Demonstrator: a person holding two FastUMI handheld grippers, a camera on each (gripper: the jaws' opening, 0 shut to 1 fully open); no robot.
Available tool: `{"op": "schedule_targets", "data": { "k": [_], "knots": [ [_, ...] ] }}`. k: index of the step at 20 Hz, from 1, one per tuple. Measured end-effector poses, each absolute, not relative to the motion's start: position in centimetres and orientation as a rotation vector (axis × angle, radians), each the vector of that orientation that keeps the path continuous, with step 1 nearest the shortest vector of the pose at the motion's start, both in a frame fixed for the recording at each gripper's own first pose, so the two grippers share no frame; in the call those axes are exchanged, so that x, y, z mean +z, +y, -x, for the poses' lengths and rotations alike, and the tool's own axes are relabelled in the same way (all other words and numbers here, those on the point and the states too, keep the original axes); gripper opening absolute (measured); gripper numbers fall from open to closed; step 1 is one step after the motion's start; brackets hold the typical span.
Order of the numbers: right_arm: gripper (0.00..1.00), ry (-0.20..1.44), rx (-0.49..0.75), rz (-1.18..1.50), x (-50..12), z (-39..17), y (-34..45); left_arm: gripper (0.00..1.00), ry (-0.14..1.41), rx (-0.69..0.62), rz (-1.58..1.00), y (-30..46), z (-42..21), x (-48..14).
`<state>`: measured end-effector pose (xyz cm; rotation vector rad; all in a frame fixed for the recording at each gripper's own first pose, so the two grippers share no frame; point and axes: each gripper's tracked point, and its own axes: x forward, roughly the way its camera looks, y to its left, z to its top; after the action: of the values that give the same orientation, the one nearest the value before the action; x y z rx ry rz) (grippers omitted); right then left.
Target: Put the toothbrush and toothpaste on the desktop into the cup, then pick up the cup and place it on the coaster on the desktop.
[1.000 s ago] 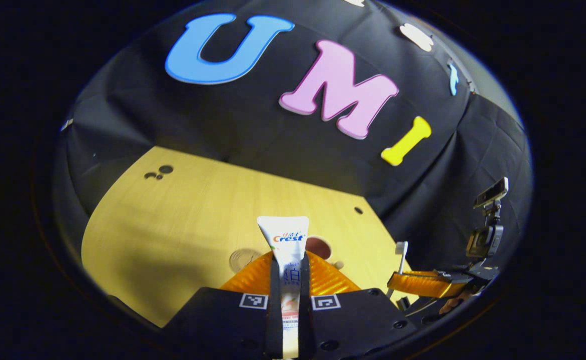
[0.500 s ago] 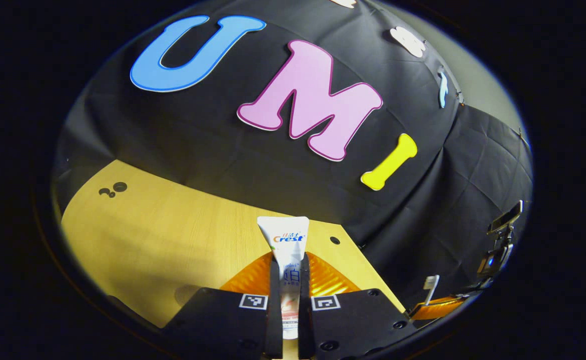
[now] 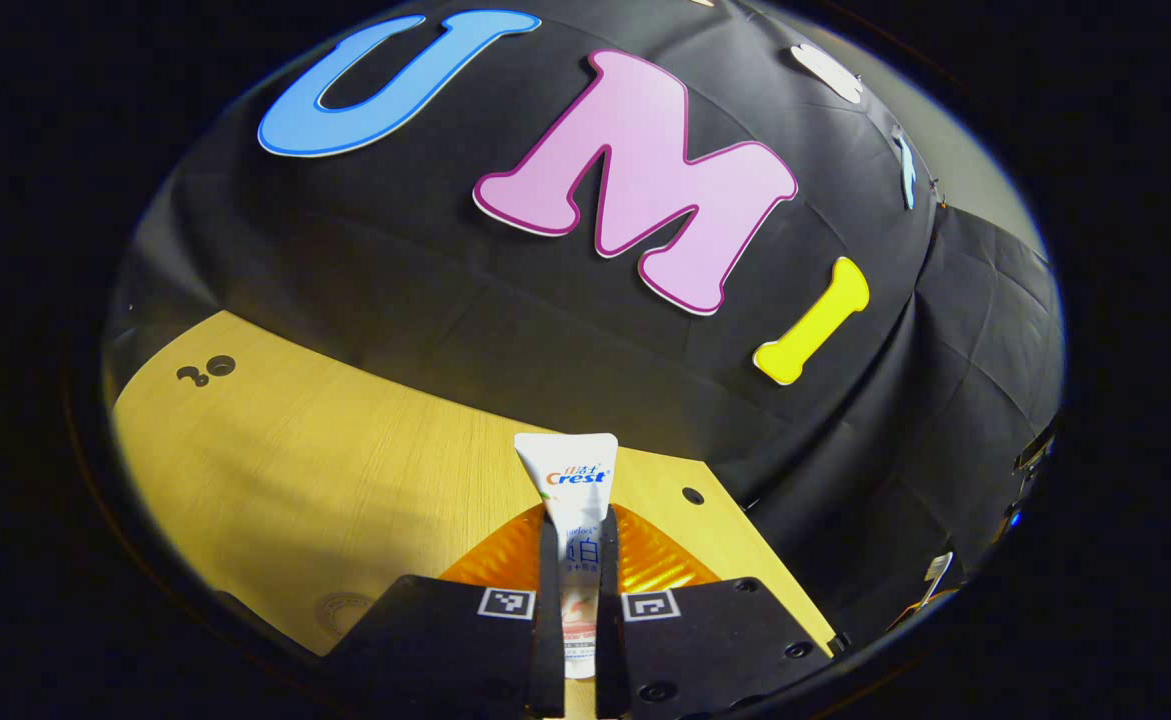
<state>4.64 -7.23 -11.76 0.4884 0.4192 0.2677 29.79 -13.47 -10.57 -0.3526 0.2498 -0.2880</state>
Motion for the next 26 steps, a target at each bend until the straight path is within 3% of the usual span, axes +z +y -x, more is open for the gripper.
{"op": "schedule_targets", "data": {
  "k": [15, 19, 20, 21, 25, 26],
  "knots": [
    [0.05, 0.448, 0.245, -0.496, -14.0, -5.1, -10.8, 0.20, 0.348, -0.309, 0.220, -16.8, -30.9, -17.1],
    [0.05, 0.442, 0.252, -0.504, -14.0, -5.5, -11.0, 0.27, 0.368, -0.285, 0.223, -16.3, -30.2, -18.0],
    [0.05, 0.442, 0.254, -0.504, -14.1, -5.6, -11.0, 0.33, 0.368, -0.283, 0.219, -16.3, -30.0, -18.2],
    [0.05, 0.440, 0.254, -0.505, -14.1, -5.6, -11.0, 0.29, 0.373, -0.284, 0.214, -16.4, -30.0, -18.2],
    [0.05, 0.436, 0.262, -0.514, -14.0, -5.5, -11.0, 0.35, 0.402, -0.292, 0.196, -16.7, -29.2, -19.1],
    [0.05, 0.436, 0.265, -0.515, -14.0, -5.5, -10.9, 0.48, 0.399, -0.302, 0.199, -16.9, -28.7, -19.1]
  ]
}}
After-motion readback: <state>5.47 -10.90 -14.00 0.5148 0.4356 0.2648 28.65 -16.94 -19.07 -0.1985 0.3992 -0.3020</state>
